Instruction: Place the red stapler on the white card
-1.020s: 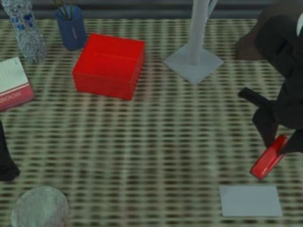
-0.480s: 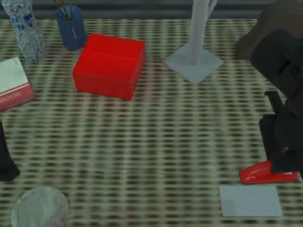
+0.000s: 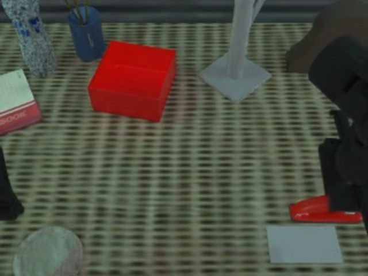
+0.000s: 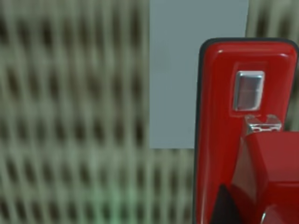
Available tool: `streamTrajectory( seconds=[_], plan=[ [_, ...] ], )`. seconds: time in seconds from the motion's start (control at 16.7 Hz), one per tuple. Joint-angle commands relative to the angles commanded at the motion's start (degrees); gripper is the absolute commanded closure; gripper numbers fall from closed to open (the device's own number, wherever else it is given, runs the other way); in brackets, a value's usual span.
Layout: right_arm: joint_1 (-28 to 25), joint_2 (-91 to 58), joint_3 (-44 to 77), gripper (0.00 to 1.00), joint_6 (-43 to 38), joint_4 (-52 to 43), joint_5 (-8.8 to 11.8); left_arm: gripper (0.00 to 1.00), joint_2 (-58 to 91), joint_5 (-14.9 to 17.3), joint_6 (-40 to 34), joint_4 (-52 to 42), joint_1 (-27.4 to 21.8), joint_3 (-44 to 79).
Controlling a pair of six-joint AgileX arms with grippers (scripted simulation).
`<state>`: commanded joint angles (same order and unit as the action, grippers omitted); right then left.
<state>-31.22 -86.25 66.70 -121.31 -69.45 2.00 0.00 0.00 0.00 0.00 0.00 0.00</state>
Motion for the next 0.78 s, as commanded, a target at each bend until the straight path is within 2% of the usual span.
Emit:
streamTrajectory(
  seconds=[0.24,0.6,0.78],
  plan=[
    [0.09,-0.90,-1.57,1.00,0.03,2.17,-0.04,0.00,0.00,0.00,0.00,0.00,0.00,0.00],
    [-0.70,-5.79,-12.41,1.00,-0.80,18.78,0.04,0.00,0.00,0.00,0.00,0.00,0.00,0.00],
    [-1.05,-7.41,-16.05,1.00,-1.16,23.59,-0.01,0.00,0.00,0.00,0.00,0.00,0.00,0.00]
  ],
)
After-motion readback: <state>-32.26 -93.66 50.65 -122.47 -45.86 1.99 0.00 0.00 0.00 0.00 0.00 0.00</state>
